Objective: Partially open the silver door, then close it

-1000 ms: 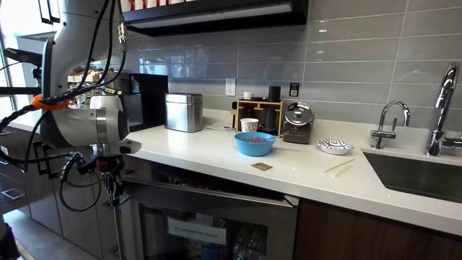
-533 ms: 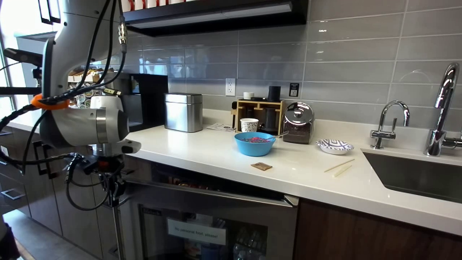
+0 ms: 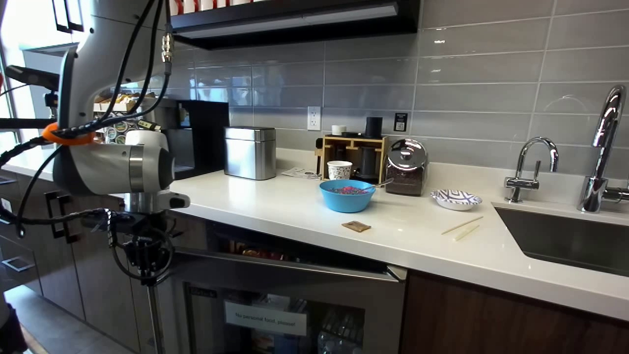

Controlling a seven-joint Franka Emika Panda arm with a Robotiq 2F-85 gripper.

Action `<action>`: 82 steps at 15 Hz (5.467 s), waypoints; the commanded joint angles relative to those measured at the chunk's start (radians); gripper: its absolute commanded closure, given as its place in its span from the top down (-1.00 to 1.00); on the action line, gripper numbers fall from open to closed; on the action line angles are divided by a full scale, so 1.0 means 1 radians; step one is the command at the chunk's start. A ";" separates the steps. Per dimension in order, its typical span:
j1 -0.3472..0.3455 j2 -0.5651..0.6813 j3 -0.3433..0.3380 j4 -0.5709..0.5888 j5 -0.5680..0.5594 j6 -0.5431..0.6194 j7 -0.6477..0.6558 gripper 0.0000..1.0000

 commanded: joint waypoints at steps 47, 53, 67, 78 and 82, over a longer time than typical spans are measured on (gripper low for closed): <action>-0.455 0.149 0.275 -0.002 -0.180 -0.082 0.146 -0.94; -0.364 0.078 0.213 0.008 -0.295 0.026 0.375 -0.94; 0.056 0.204 -0.112 0.366 -0.670 0.017 0.907 -0.94; 0.186 0.126 -0.218 0.255 -0.484 0.048 0.710 0.35; -0.090 0.117 0.102 0.097 -0.236 -0.048 0.393 0.97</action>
